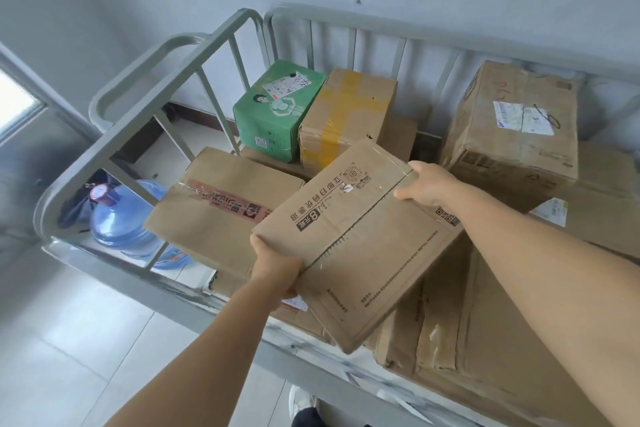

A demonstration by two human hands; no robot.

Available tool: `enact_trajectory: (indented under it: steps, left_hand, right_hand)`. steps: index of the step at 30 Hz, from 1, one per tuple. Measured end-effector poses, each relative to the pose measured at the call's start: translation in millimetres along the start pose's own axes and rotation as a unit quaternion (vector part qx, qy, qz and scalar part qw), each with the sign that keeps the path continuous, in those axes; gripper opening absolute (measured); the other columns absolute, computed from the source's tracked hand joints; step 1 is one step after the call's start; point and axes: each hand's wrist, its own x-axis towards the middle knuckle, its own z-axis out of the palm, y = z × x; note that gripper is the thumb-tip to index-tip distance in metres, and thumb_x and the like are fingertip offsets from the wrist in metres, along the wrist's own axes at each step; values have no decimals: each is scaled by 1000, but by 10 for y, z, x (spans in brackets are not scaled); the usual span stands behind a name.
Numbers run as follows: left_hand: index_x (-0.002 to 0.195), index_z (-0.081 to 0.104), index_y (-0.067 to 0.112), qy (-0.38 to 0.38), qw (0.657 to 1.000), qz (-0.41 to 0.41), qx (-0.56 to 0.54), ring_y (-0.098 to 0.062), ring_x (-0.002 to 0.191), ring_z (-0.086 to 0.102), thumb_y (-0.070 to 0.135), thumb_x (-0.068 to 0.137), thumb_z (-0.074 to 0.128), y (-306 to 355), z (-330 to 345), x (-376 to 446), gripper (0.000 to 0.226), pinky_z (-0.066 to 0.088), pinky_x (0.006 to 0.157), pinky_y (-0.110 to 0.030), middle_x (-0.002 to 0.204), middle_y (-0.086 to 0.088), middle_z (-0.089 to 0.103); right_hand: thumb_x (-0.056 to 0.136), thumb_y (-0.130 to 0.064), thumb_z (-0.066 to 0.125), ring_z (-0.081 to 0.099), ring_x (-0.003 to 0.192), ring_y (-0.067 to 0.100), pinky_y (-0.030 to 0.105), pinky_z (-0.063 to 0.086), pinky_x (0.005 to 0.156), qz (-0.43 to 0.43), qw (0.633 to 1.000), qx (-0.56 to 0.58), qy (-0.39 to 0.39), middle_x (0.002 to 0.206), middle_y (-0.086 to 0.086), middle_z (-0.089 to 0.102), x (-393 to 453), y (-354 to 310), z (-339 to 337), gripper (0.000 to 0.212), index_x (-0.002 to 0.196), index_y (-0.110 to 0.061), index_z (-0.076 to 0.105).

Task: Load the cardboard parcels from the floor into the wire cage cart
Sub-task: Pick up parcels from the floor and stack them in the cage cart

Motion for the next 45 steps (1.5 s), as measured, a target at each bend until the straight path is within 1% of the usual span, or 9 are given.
enact_trajectory:
  steps: [5, 8, 11, 16, 24, 27, 32, 38, 45]
  left_hand:
    - [151, -20, 24, 45, 997, -58, -27, -35, 80, 61, 2, 89, 53, -146, 35, 60, 98, 58, 66, -49, 120, -12, 46]
    - [152, -10, 13, 59, 992, -97, -47, -23, 69, 49, 4, 95, 53, -210, 94, 89, 86, 52, 82, -48, 90, 3, 38]
    - [152, -5, 9, 52, 988, -140, -21, -36, 106, 57, 7, 88, 61, -242, 172, 234, 92, 47, 99, -53, 104, -15, 51]
    - [145, -28, 15, 72, 984, -165, 8, -38, 104, 59, 9, 63, 73, -275, 351, 452, 130, 58, 62, -45, 142, -27, 38]
    - [144, -33, 14, 82, 974, -157, 139, -43, 141, 18, 24, 86, 69, -276, 655, 641, 118, 44, 103, -45, 155, -22, -14]
    - [149, -24, 19, 63, 963, -165, 203, -43, 134, 33, 18, 89, 66, -342, 715, 729, 107, 44, 102, -42, 153, -25, -24]
    - [150, 7, 10, 40, 899, -52, 433, -38, 139, 21, 30, 94, 55, -276, 690, 835, 76, 36, 106, -41, 153, -17, 2]
    - [153, 5, 27, -19, 862, 61, 503, -35, 141, 16, 37, 83, 71, -251, 539, 1137, 97, 28, 111, -51, 157, -10, 7]
    - [153, -10, 34, -156, 736, 142, 644, -38, 147, -8, 37, 73, 81, -393, 618, 1331, 121, 16, 114, -59, 160, -10, -19]
  right_hand:
    - [86, -24, 68, 52, 118, 25, 35, 43, 95, -21, 998, 9, -64, 134, 4, 54, 255, -17, 278, 71, 148, -23, 35]
    - [86, -25, 69, 49, 125, 26, 38, 42, 102, -27, 995, 9, -96, 143, 3, 48, 449, -2, 458, 75, 151, -25, 32]
    - [87, -26, 68, 44, 132, 28, 41, 39, 106, -31, 993, 7, -112, 152, 3, 39, 615, 16, 608, 82, 154, -30, 22]
    - [87, -36, 65, 33, 141, 29, 56, 26, 114, -45, 992, -3, -120, 159, -4, 26, 904, 127, 816, 84, 154, -39, 15]
    - [98, -37, 51, 18, 148, 26, 53, 13, 115, -75, 989, -99, -85, 163, -9, 11, 1141, 236, 1119, 71, 155, -36, 9]
    - [98, -36, 52, 12, 150, 21, 50, 14, 115, -74, 986, -118, -89, 164, -10, 6, 1183, 302, 1252, 75, 156, -34, 5]
    - [100, -27, 53, 0, 151, 22, 48, 9, 119, -44, 988, -89, -122, 164, -6, 4, 951, 519, 1440, 75, 157, -31, 3]
    - [90, -29, 67, -1, 151, 25, 43, 13, 120, 67, 998, -8, -11, 164, 3, -6, 539, 853, 1856, 100, 156, -18, -9]
    - [90, -15, 67, 48, 127, 28, 34, 46, 94, 191, 967, 166, -28, 163, 5, -4, 280, 879, 2295, 109, 151, -20, -23]
